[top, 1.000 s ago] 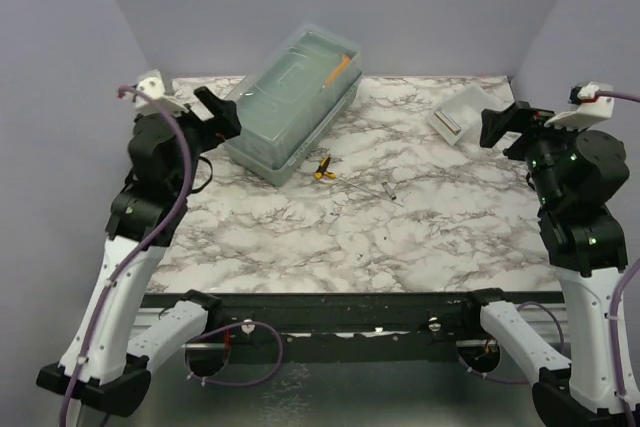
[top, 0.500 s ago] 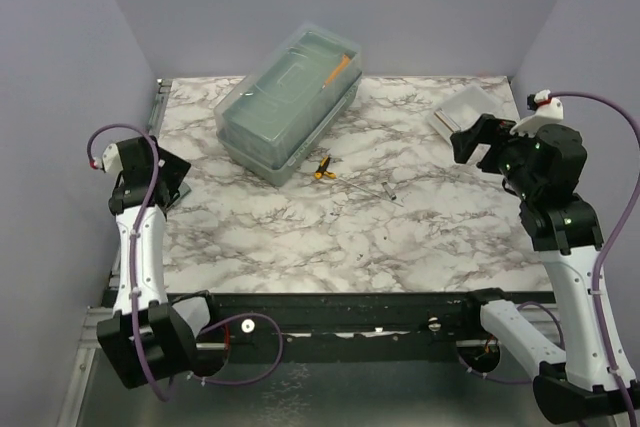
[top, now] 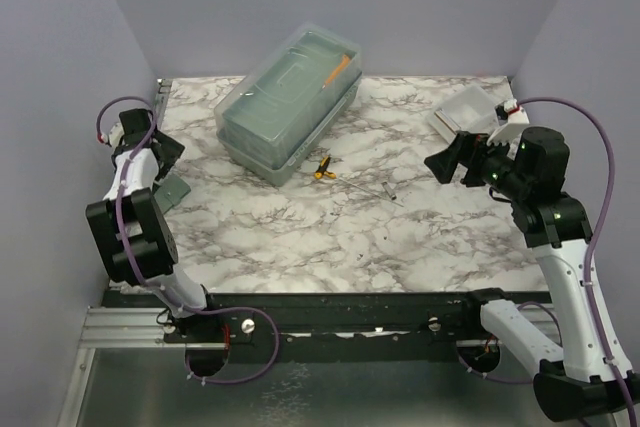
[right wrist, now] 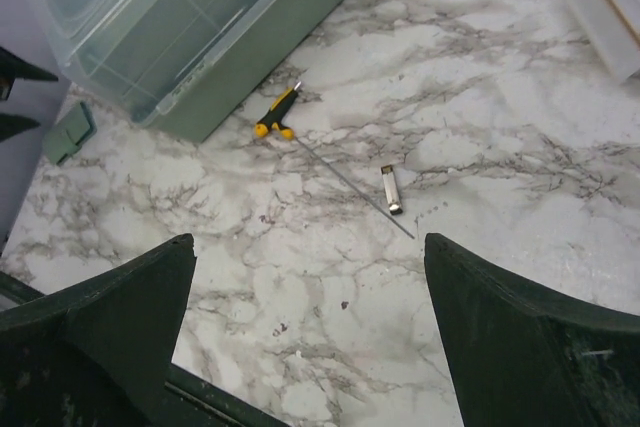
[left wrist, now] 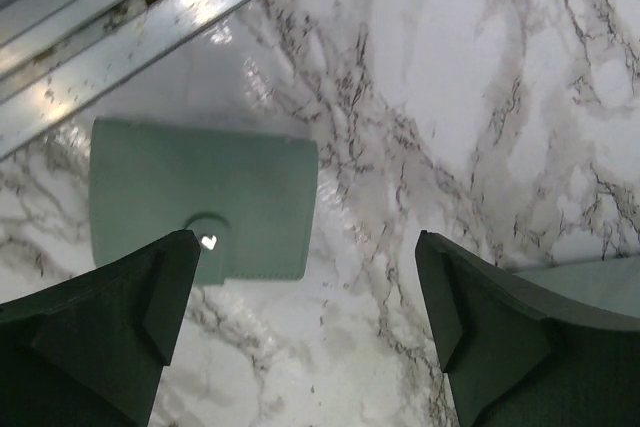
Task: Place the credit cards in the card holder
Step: Move the card holder to the center of the board.
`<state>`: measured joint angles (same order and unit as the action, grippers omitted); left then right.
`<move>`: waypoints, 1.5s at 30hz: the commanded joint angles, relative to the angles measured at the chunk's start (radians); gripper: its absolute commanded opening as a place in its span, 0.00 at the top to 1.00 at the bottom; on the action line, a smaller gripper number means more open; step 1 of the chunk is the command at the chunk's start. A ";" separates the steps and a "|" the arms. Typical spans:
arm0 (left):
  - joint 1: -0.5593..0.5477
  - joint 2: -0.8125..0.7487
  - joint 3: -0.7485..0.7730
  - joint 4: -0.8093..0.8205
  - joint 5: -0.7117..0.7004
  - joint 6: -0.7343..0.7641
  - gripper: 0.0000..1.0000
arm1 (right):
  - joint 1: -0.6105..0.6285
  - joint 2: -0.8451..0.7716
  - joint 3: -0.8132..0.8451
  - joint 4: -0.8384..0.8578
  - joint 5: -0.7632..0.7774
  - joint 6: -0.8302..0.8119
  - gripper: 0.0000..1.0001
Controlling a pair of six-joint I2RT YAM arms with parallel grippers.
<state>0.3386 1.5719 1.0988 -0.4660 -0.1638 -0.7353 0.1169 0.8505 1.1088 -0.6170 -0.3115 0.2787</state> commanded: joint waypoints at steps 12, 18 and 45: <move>0.034 0.326 0.205 -0.077 0.053 0.222 0.01 | 0.004 -0.011 -0.061 -0.070 -0.119 -0.034 0.00; 0.035 0.194 0.013 -0.134 0.054 0.074 0.01 | 0.004 0.019 -0.086 -0.034 -0.150 -0.018 0.00; -0.208 -0.377 -0.285 -0.387 0.005 -0.246 0.01 | 0.132 0.164 -0.274 0.112 -0.187 0.159 0.00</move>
<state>0.0868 1.2205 0.8219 -0.6643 -0.0444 -0.9020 0.2340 1.0199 0.8265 -0.5465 -0.5182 0.4049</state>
